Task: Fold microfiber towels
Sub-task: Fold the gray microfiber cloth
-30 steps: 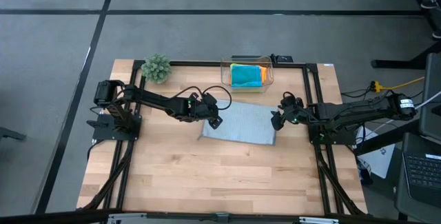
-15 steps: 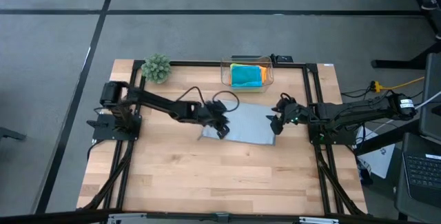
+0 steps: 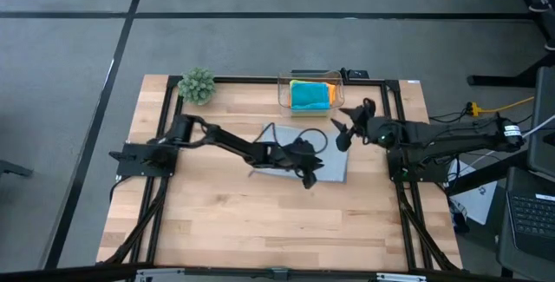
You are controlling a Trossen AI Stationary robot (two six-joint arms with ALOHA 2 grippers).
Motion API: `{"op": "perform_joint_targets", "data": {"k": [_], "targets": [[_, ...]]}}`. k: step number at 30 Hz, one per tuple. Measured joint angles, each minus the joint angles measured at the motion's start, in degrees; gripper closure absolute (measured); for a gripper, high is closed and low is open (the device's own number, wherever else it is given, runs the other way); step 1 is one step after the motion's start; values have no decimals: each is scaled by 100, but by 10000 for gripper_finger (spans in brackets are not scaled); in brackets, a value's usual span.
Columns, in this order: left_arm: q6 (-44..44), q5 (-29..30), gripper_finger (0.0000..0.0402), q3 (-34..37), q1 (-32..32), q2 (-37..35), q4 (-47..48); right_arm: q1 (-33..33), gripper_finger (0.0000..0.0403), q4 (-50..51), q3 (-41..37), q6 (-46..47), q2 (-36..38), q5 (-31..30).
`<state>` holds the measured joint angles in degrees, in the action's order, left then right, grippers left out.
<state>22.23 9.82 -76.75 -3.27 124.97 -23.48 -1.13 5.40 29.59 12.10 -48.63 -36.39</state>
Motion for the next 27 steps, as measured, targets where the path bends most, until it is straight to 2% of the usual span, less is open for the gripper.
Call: {"op": "perform_joint_targets", "data": {"k": [6, 10, 19, 22, 27], "targets": [[-151, -25, 328, -1084, -4, 612, 1192, 0, 170, 51, 749, -744, -1, -220], [-353, -6, 328, -1518, -2, 952, 1411, 0, 170, 73, 1112, -1135, -1, -221], [-178, 202, 329, -1731, -2, 1228, 1768, 0, 170, 518, 1335, -1386, -1, -216], [-157, -40, 335, -1754, -22, 1180, 2185, 2, 170, 799, 1335, -1284, -1, -216], [-155, -981, 347, -1766, -137, 1162, 2609, 0, 170, 1191, 1335, -1079, -1, -214]]}}
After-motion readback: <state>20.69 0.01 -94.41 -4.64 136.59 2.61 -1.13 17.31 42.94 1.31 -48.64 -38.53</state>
